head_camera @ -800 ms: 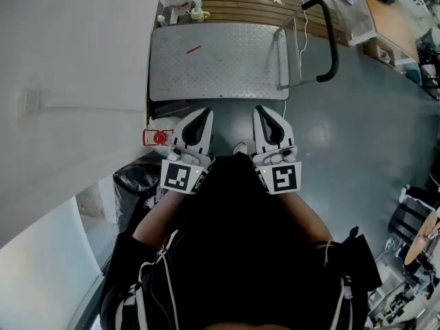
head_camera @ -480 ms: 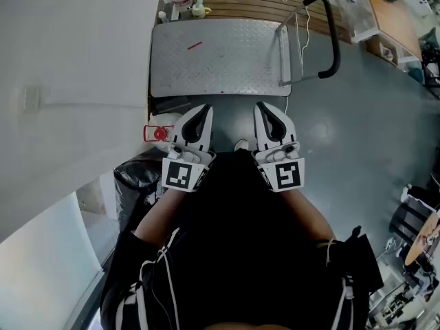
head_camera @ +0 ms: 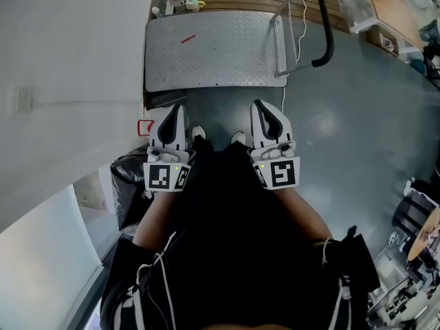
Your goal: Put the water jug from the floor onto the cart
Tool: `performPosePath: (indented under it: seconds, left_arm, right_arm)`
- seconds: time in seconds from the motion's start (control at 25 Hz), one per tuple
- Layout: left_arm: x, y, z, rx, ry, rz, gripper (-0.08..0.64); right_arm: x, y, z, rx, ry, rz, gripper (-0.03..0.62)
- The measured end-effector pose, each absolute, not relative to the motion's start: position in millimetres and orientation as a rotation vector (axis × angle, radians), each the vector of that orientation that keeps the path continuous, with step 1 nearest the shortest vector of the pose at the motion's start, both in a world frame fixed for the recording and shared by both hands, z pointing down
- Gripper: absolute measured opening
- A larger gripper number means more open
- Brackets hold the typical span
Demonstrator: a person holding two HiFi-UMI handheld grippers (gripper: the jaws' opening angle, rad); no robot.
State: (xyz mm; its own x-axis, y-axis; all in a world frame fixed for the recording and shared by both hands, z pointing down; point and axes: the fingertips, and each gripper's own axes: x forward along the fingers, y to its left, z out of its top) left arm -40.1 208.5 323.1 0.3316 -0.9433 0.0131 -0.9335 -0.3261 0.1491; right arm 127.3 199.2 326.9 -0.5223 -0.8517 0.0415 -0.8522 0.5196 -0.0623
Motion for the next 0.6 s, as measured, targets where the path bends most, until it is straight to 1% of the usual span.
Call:
performPosePath:
  seconds: [0.2,0.4,0.6]
  left_arm:
    - [-23.3,221.7,331.3,2.412,-1.772,-0.069,0.018]
    - [-10.5,235.1,342.4,2.38,-1.795,-0.054,0.018]
    - [1.8,224.7,346.9,2.395,-1.756,-0.067,0.018]
  right_arm:
    - [156.0,208.2,330.8,1.551,-2.746,0.122,0.02]
    - [178.1,226.7,338.1,1.589,-2.76,0.196,0.019]
    - [192.7,222.9,339.7,1.647,-2.723,0.18,0.02]
